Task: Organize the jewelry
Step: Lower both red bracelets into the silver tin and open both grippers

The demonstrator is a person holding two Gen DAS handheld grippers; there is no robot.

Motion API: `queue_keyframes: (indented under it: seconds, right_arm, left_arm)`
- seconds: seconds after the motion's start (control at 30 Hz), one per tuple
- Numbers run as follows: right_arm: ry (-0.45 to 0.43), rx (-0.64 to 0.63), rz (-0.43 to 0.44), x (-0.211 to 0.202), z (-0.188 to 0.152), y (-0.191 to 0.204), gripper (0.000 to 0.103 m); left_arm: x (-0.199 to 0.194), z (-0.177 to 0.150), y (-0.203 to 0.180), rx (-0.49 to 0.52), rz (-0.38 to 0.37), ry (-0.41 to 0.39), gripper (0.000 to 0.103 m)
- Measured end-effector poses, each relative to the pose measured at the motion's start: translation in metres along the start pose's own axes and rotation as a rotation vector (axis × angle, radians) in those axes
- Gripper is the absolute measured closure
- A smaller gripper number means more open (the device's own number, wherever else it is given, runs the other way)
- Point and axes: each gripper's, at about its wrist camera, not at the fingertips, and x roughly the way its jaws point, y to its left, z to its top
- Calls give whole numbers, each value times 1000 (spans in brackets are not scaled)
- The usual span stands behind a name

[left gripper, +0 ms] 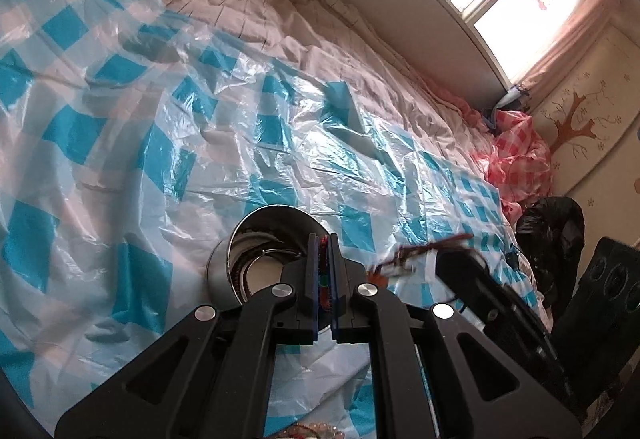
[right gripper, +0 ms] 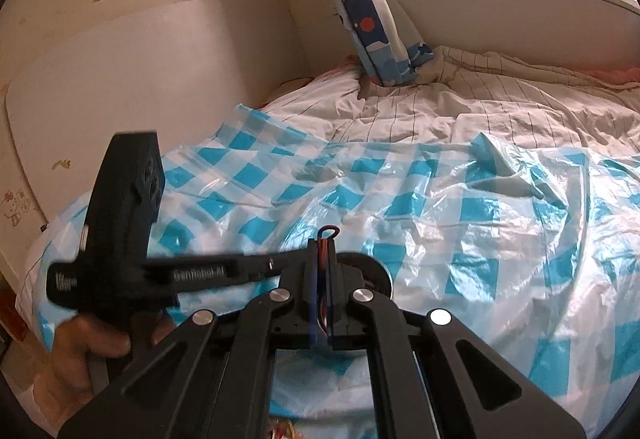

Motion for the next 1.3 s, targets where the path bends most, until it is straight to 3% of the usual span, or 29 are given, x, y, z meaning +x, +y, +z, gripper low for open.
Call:
queue_keyframes:
  seconds: [0.07,0.13,0.17,0.3,0.43,0.5,0.57,0.7,1.0,1.3]
  right_arm:
    - [-1,-8,-6,9,4,-2,99]
    - [10,-33,-31,22,4,-2,99]
    - [25,-37,-29,29,2,-3,99]
    - [203,-15,-3,70,-18,-9,98]
    - [215,13,2,68,-22,-15,94]
    - [193,19,-9,59,-19,-17,80]
    - [174,19,-30,51,-16,-20,72]
    - [156,16,-66,40,-12,-26,69]
    - [152,1,-90,36,-14,-23,56]
    - [172,-30,-94,34,-18,-13,51]
  left_arm:
    - [10,0,6,-26,28,31,95]
    - [15,0,14,-59,90,42,74]
    - [13,1,18,-73,108,31,71]
    - [-6,6,30,-116,162,-52,61]
    - [-14,9,38,-146,172,-76,59]
    - [-14,8,34,-125,182,-69,59]
    - [-15,7,27,-83,194,-66,57]
    - [-17,4,17,-18,234,-65,51]
    - [-27,0,20,4,254,-56,50]
    - [-34,-5,19,62,291,-39,46]
